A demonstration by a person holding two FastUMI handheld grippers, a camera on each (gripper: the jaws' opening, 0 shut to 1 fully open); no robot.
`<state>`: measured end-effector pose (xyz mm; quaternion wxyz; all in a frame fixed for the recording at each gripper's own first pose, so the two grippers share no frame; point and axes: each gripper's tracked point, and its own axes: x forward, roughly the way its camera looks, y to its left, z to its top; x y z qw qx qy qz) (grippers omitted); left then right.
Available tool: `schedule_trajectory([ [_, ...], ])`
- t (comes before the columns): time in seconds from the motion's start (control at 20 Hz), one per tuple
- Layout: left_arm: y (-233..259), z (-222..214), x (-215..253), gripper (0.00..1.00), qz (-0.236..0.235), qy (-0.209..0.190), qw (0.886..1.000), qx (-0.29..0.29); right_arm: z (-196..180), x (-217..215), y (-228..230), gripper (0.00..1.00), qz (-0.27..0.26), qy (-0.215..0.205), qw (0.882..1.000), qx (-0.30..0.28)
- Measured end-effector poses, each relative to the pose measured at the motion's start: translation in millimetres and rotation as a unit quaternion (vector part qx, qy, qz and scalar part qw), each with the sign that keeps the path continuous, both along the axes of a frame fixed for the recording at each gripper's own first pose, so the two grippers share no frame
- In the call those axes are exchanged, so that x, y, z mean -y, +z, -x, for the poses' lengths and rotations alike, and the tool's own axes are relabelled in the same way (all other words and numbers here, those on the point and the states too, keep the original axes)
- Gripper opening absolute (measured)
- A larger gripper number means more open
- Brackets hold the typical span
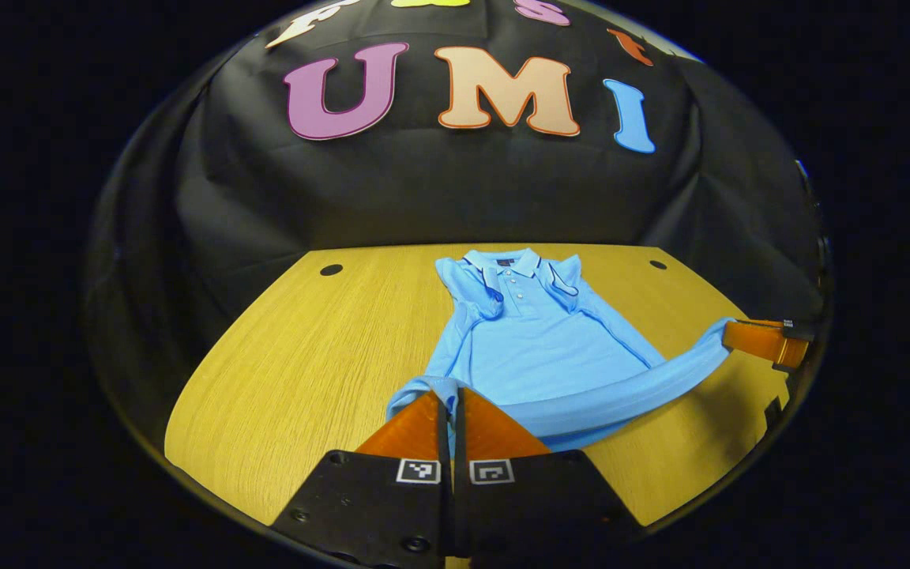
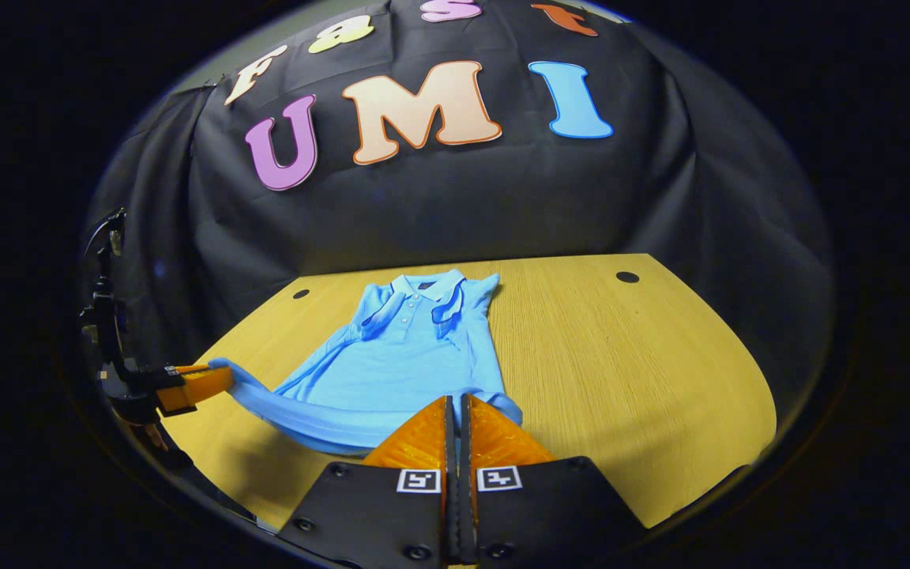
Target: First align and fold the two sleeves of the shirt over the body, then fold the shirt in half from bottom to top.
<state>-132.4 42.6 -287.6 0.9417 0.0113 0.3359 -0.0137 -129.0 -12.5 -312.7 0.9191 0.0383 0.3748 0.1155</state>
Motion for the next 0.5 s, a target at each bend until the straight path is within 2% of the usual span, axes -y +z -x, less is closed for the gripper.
schedule_trajectory([
  [0.5, 7.2, -90.3, -2.0, 0.00, -0.008, 0.011, 1.000, 0.010, -93.0, -16.4, -10.2, 0.02, -0.015, 0.009, 1.000, 0.023],
])
